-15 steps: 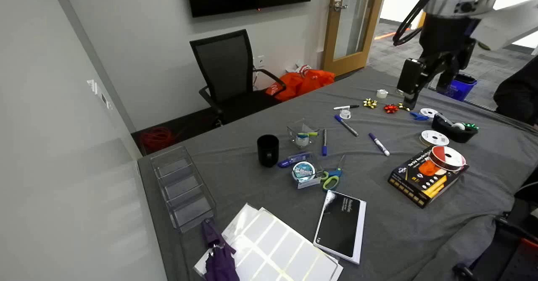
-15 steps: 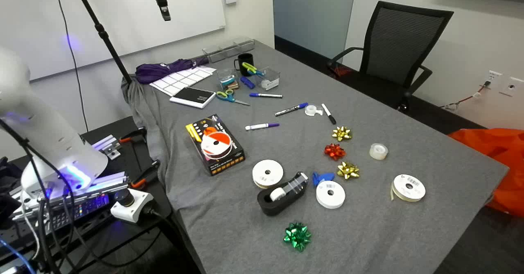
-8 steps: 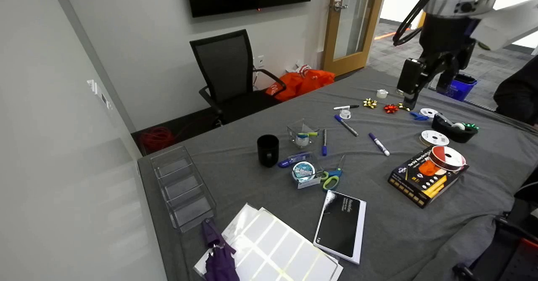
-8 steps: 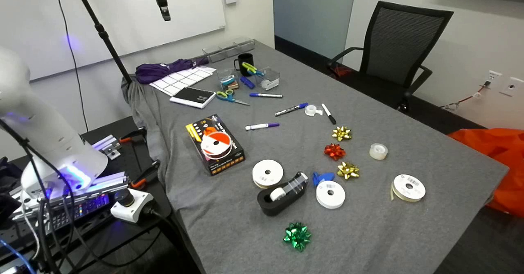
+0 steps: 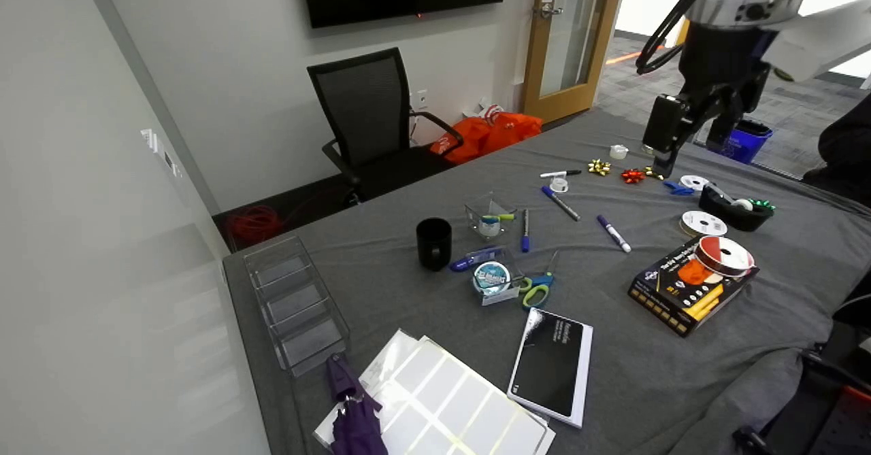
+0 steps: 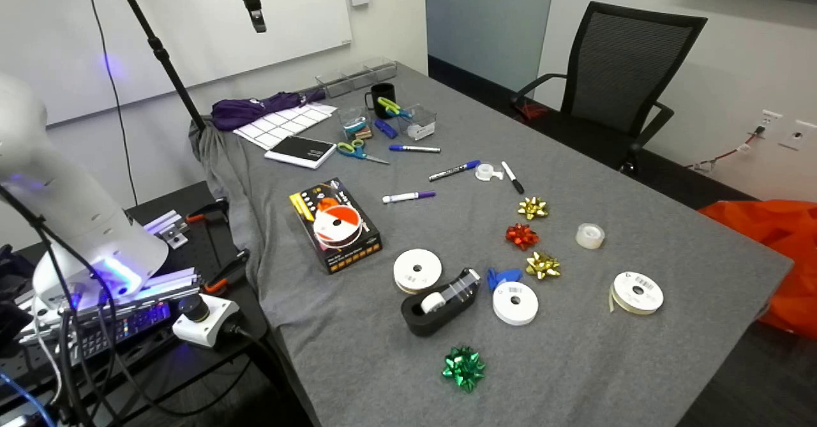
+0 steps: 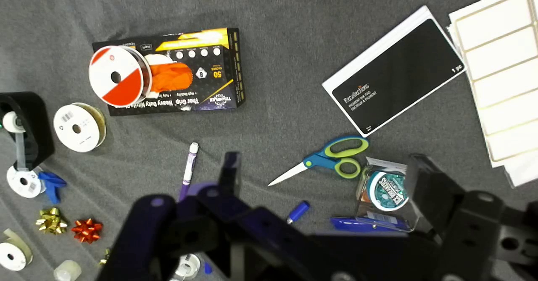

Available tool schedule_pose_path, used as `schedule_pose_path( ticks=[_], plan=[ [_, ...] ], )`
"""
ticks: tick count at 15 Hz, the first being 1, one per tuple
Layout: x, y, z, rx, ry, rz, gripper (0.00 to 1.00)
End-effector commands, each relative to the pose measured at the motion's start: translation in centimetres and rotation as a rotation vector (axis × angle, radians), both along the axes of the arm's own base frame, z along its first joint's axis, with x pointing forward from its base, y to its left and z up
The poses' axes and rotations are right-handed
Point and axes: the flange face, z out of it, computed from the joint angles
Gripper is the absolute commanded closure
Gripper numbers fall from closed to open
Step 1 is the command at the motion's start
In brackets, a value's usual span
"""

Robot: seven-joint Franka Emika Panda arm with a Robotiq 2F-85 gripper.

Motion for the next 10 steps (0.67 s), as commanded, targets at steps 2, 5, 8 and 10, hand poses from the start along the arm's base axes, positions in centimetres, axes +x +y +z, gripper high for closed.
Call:
schedule_pose_path(
  ticks=[2,5,8,10],
  plan=[
    [0.3,0.1,-0.1,0.011,-0.004,0.003,0.00],
    [2.5,-0.1,-1.0,0.043,-0.041,-0.029,0.00],
    [5.3,-0.7,-2.0,0.086,-0.084,-0.077,0.00],
    [7.4,-1.2,-2.9,0.123,-0.109,-0.116,0.00]
  ],
)
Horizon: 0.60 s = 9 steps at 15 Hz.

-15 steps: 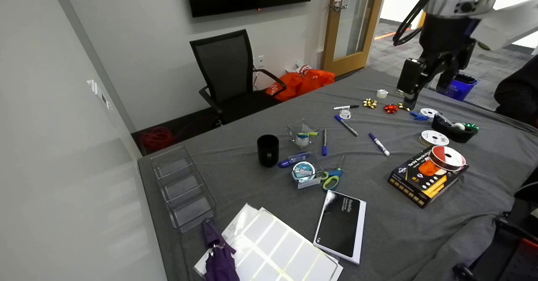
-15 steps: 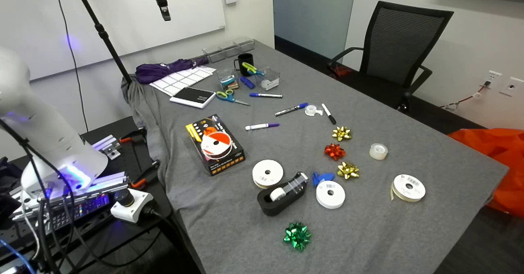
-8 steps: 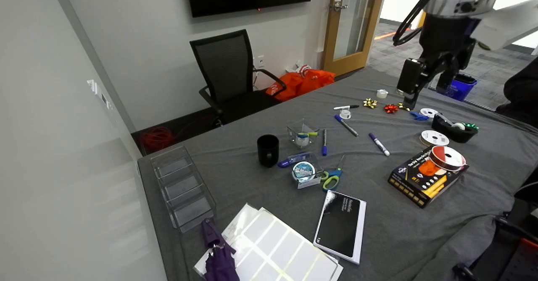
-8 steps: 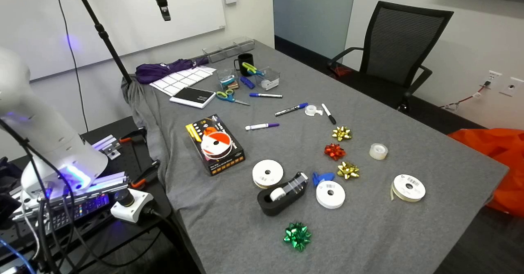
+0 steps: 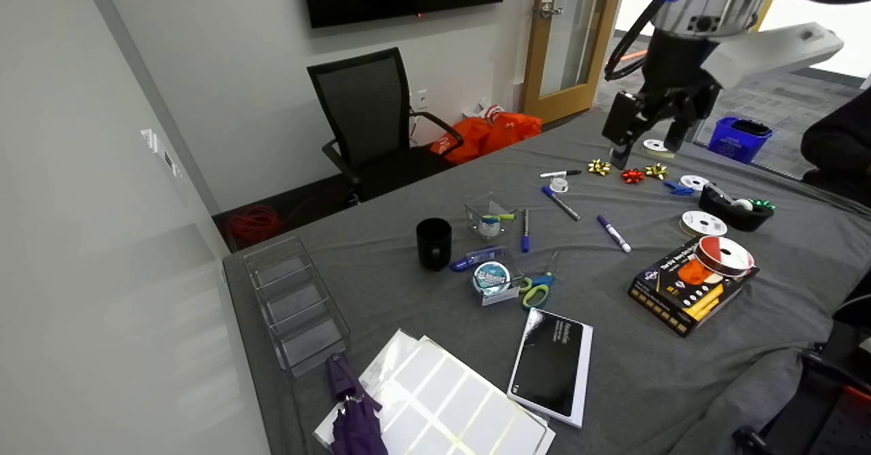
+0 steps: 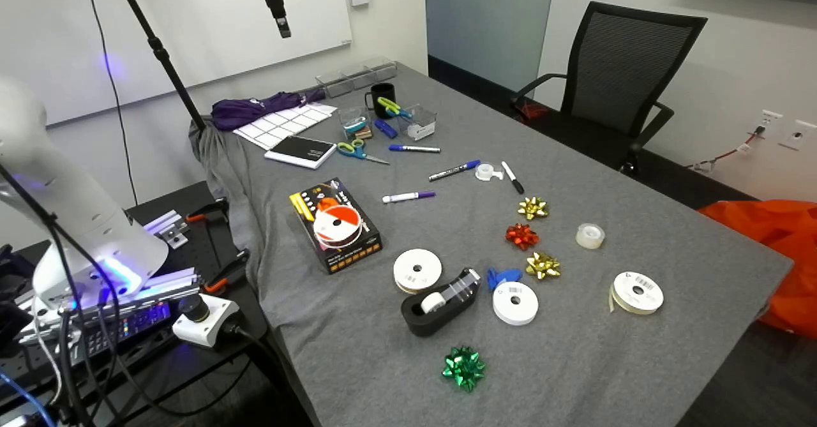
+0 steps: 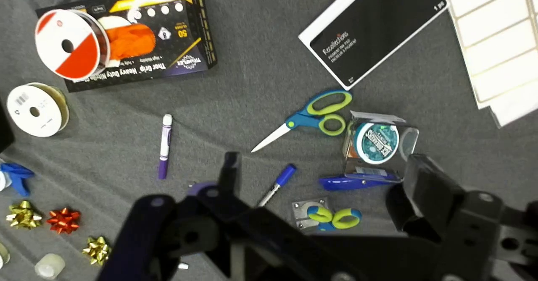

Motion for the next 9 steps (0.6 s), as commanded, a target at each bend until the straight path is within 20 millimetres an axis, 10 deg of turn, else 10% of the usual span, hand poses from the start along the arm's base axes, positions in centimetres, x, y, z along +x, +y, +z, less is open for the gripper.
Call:
schedule_pose_path(
  ticks=[1,9],
  plan=[
    [4.5,-0.5,-1.7,0.083,-0.028,-0.068,0.00],
    [13.4,0.4,-7.4,0.247,-0.044,-0.174,0.00]
  ],
)
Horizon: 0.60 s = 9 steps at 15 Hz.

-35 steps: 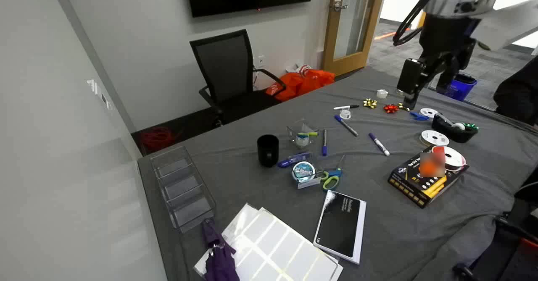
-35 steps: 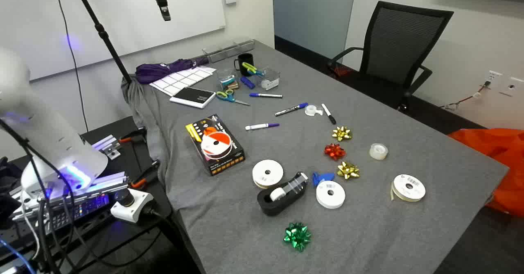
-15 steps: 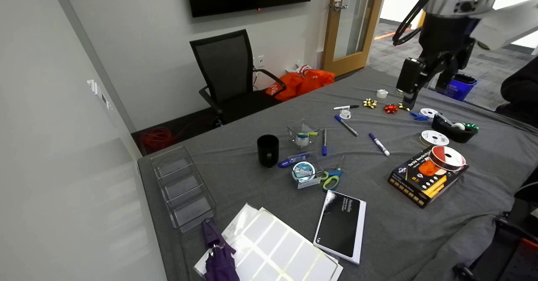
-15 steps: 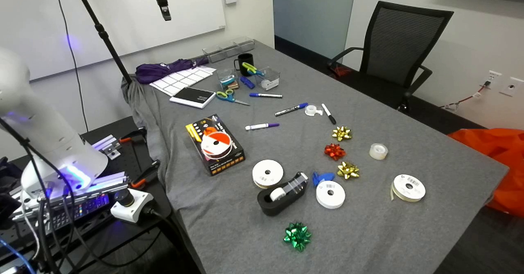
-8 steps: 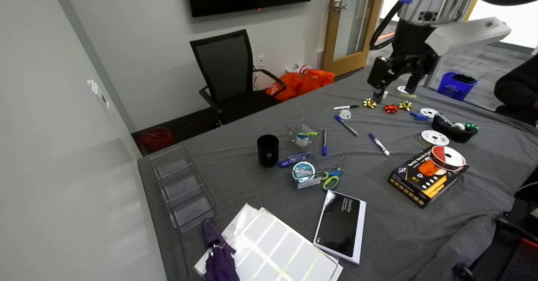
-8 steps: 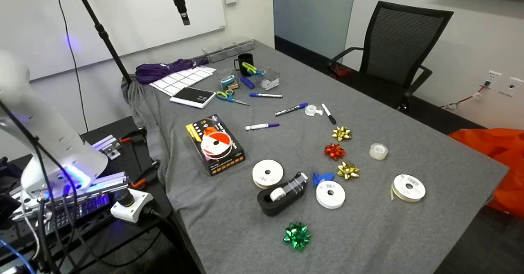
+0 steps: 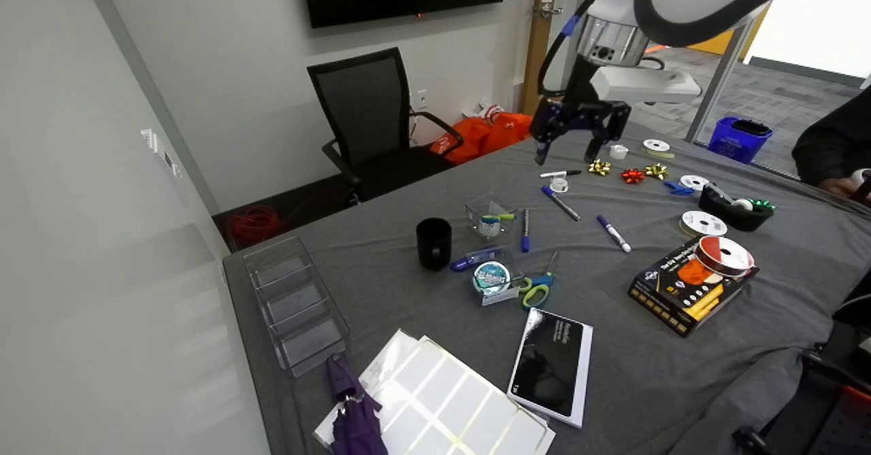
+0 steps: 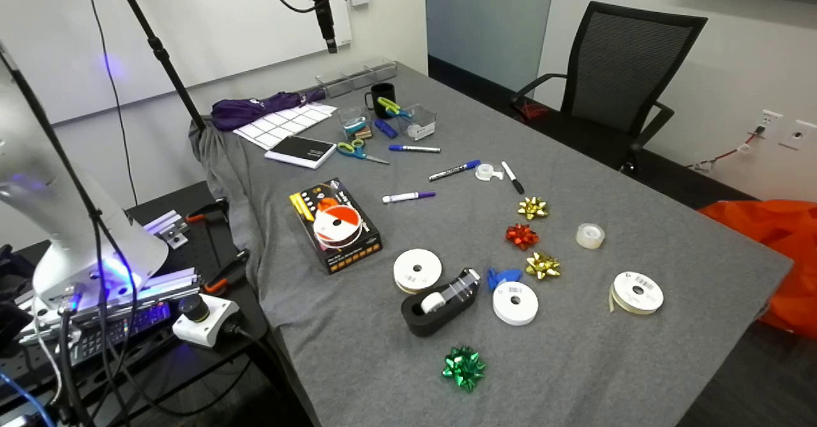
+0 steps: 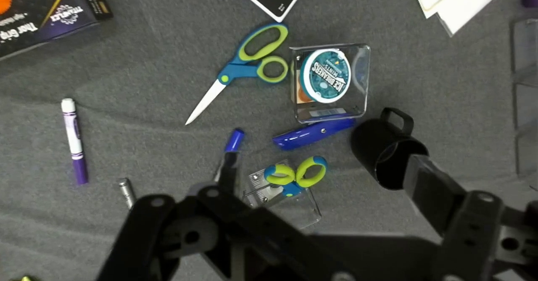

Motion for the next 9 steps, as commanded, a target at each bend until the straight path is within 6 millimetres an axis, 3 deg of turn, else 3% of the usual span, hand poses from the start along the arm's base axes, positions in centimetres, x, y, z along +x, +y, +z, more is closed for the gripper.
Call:
schedule_pose_path(
  ticks=[1,3,4,6,9],
  plan=[
    [4.4,1.8,-2.3,0.069,0.010,-0.030,0.00],
    [6.1,2.7,-3.2,0.079,-0.002,-0.048,0.00],
    [4.0,1.9,-2.6,0.056,0.009,-0.025,0.00],
    [4.6,2.2,-3.3,0.055,0.015,-0.026,0.00],
    [4.6,2.1,-2.9,0.054,0.008,-0.027,0.00]
  ],
)
